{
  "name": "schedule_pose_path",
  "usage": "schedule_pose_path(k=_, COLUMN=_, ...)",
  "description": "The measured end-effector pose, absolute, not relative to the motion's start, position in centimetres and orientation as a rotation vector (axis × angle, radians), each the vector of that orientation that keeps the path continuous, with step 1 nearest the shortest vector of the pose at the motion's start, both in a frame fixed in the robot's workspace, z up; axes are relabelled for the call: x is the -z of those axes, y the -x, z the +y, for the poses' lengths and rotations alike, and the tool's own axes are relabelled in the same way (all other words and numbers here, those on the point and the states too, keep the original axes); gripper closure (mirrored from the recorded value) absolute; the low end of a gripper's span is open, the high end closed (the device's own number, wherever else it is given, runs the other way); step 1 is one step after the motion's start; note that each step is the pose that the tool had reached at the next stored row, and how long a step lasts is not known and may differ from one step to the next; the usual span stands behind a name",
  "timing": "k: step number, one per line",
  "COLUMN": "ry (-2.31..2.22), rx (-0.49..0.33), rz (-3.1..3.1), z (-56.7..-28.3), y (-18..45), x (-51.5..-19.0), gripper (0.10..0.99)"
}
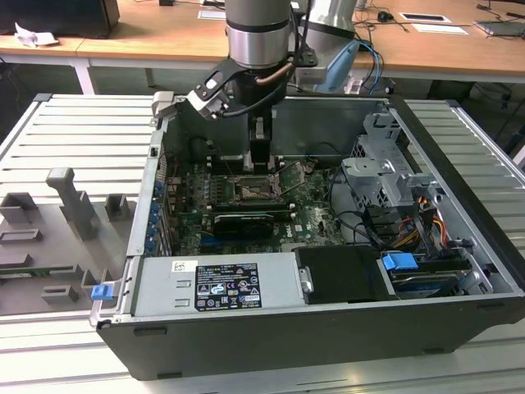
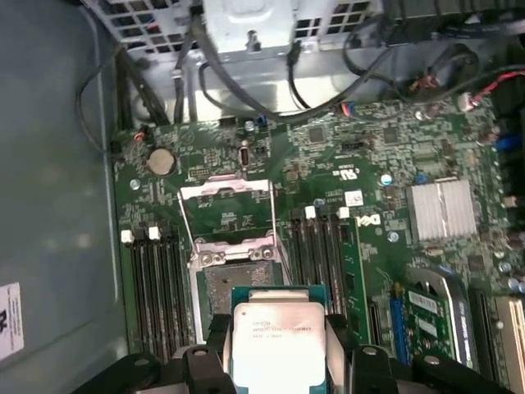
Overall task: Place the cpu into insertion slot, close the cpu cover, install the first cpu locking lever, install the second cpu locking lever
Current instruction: 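Place the cpu into insertion slot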
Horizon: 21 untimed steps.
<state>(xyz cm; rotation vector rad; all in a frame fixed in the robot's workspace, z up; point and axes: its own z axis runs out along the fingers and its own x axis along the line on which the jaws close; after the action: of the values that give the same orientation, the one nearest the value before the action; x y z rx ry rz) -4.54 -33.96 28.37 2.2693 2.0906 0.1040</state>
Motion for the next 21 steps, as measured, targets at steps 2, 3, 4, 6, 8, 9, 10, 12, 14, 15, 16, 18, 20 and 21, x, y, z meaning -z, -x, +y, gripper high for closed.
schedule_pose_path(k=2, ry=-2.233, rx=-0.105, rz=2.131, z=-34.0, y=4.5, x=-28.1, gripper=0.545)
schedule_pose_path(k=3, ry=-2.212, rx=-0.106, rz=2.154, z=-34.0, y=4.5, x=-27.9, gripper=0.545)
schedule_pose_path(k=4, ry=-2.176, rx=-0.108, rz=2.192, z=-34.0, y=4.5, x=-27.6, gripper=0.545)
schedule_pose_path(k=6, ry=-2.108, rx=-0.110, rz=2.260, z=-33.9, y=4.5, x=-26.8, gripper=0.545)
schedule_pose_path(k=8, ry=-2.109, rx=-0.110, rz=2.259, z=-33.8, y=4.6, x=-26.4, gripper=0.545)
schedule_pose_path(k=9, ry=-2.109, rx=-0.110, rz=2.259, z=-33.8, y=4.6, x=-26.3, gripper=0.545)
schedule_pose_path(k=10, ry=-2.110, rx=-0.110, rz=2.258, z=-33.8, y=4.6, x=-26.3, gripper=0.545)
schedule_pose_path(k=12, ry=-2.109, rx=-0.110, rz=2.258, z=-33.8, y=4.6, x=-26.0, gripper=0.545)
schedule_pose_path(k=14, ry=-2.109, rx=-0.110, rz=2.258, z=-33.8, y=4.6, x=-25.9, gripper=0.545)
schedule_pose_path(k=15, ry=-2.109, rx=-0.110, rz=2.258, z=-33.8, y=4.6, x=-25.8, gripper=0.545)
schedule_pose_path(k=16, ry=-2.109, rx=-0.110, rz=2.258, z=-33.8, y=4.6, x=-25.7, gripper=0.545)
schedule_pose_path(k=18, ry=-2.109, rx=-0.110, rz=2.258, z=-33.8, y=4.6, x=-25.5, gripper=0.545)
schedule_pose_path(k=20, ry=-2.109, rx=-0.110, rz=2.258, z=-33.8, y=4.6, x=-25.3, gripper=0.545)
schedule_pose_path(k=21, ry=-2.109, rx=-0.110, rz=2.258, z=-33.8, y=4.6, x=-25.2, gripper=0.545)
